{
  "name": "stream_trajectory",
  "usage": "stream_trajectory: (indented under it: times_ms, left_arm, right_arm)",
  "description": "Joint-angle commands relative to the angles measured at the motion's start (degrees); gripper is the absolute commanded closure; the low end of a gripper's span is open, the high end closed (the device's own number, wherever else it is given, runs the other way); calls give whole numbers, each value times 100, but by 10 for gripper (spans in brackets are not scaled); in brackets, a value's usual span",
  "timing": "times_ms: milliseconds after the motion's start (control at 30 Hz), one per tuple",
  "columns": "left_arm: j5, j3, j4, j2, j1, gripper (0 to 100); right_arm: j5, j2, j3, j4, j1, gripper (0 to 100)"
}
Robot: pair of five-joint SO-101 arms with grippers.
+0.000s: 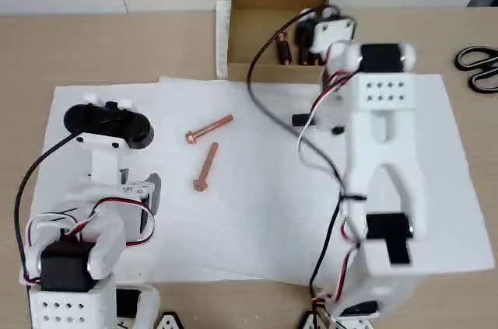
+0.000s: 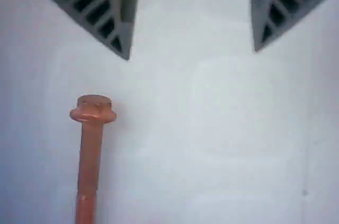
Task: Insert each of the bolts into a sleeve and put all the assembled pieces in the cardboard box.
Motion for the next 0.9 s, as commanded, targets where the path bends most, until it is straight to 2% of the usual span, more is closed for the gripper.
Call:
stream_trajectory:
  times_ms: [0,200,467,600,867]
  left_arm:
    - [-44,-145,-202,26,-26,855]
    - [-26,-154,-387,193,-26,855]
    - [-9,-752,-352,1600,-26,856]
    - [105,-831,-352,1618,-26,856]
    - [114,-804,-264,1609,-26,857]
  right_arm:
    - [-176,-418,730,-92,-189,995]
    - [-185,180,1011,-374,-189,995]
    - [-176,989,1029,-1007,-189,991]
    - [-149,1385,1029,-1332,-198,909]
    - [-176,2053,1011,-1727,-207,908]
